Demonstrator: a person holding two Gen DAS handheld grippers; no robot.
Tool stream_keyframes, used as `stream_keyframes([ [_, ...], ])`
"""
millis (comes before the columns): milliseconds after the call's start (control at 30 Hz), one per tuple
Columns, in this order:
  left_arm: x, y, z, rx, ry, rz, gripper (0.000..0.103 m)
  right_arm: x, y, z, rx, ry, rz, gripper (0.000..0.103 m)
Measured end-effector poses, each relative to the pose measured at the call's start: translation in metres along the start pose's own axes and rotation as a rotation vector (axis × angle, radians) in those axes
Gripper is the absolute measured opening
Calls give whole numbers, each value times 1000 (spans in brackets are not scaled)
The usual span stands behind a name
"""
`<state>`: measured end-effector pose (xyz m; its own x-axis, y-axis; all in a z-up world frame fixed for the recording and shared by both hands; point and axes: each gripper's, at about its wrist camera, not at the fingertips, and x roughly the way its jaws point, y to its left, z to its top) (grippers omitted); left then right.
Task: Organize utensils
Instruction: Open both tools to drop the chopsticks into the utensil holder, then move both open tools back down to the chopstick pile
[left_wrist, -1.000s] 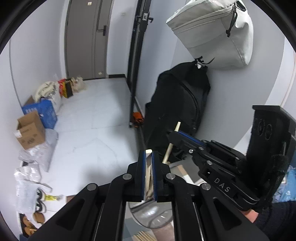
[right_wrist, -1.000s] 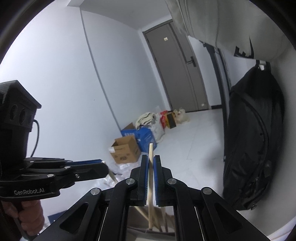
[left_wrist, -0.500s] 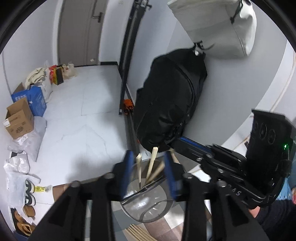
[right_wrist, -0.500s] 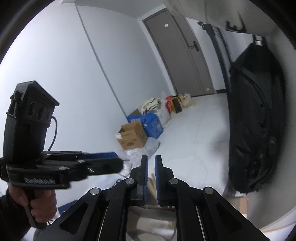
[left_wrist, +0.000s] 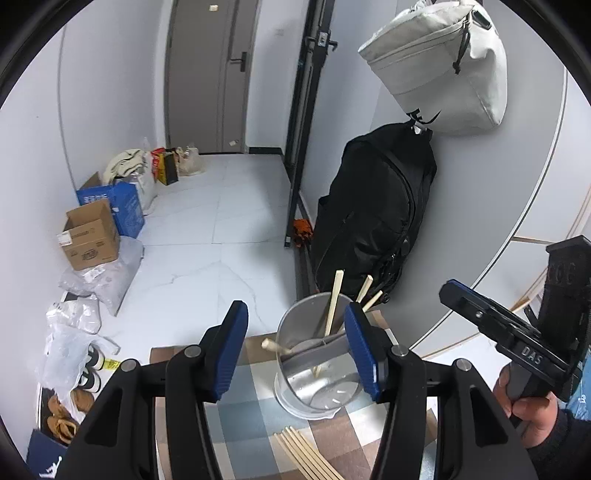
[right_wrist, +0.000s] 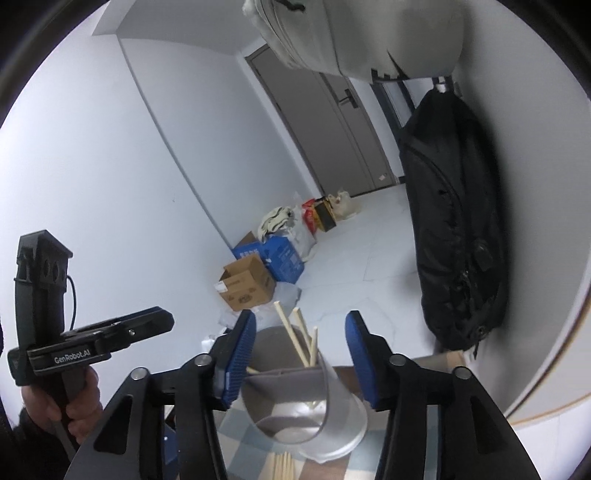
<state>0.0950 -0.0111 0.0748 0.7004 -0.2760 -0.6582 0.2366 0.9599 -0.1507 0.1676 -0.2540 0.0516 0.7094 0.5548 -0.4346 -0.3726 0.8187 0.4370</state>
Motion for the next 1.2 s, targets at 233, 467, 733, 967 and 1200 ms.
stream_keyframes([
  [233, -28, -7, -14, -28, -77, 62, 61, -25, 17, -11, -22, -16, -2, 67],
  [467, -49, -14, -28, -13, -140, 79, 78, -48, 34, -22, -32, -28, 5, 80],
  [733, -58, -16, -50, -37, -175, 125, 85, -62, 48, -38, -48, -16, 7, 85],
  [967, -47, -5, -87, -103, -171, 136, 98, -66, 52, -57, -58, 9, -17, 95],
  [1200, -31, 12, -117, -164, -133, 129, 98, -58, 48, -86, -66, 69, -56, 98],
])
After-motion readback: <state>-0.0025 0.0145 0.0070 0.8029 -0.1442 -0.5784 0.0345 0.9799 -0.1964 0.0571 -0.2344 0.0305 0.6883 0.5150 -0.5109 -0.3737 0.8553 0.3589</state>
